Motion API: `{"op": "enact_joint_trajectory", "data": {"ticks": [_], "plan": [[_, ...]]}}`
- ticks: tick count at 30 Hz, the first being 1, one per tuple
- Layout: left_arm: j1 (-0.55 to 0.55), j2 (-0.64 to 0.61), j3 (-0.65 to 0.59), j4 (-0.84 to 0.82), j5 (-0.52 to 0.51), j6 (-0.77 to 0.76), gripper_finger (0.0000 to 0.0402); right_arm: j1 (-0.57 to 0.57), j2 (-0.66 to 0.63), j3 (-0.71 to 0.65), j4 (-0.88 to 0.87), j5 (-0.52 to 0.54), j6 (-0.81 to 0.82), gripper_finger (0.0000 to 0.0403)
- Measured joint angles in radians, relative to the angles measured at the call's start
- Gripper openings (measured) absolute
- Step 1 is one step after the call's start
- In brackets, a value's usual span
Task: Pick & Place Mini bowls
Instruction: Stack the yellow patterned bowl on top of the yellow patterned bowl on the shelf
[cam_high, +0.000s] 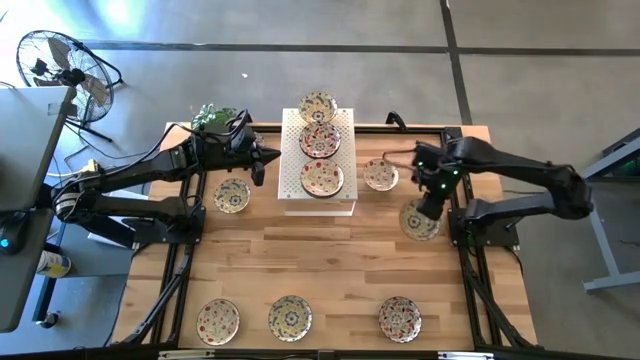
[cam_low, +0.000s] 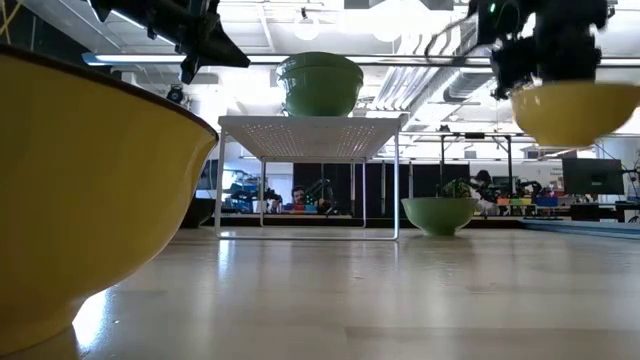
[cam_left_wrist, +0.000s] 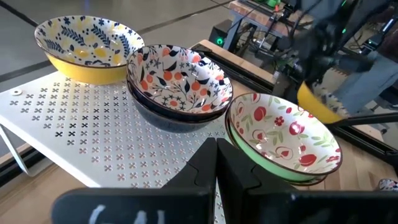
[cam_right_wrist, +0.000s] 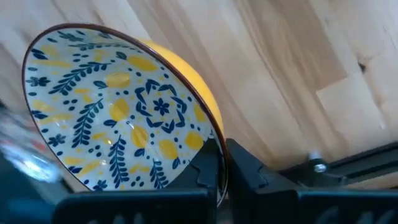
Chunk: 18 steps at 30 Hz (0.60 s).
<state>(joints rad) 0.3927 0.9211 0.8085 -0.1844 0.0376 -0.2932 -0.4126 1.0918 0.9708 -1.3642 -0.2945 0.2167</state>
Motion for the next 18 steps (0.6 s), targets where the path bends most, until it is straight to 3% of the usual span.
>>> {"op": "enact_joint_trajectory", "data": {"ticks": [6, 10, 18], "plan": [[0.0, 0.0, 0.0, 0.0, 0.0, 0.0, 0.0001, 0.0, -0.031, 0.147, 0.005, -0.004, 0.289, 0.0005], [0.0, 0.0, 0.0, 0.0, 0.0, 0.0, 0.0001, 0.0, 0.014, 0.306, 0.061, -0.001, 0.389, 0.0005], [0.0, 0.0, 0.0, 0.0, 0.0, 0.0, 0.0001, -0.07, 0.289, 0.665, 0.167, -0.043, 0.478, 0.0005]]}}
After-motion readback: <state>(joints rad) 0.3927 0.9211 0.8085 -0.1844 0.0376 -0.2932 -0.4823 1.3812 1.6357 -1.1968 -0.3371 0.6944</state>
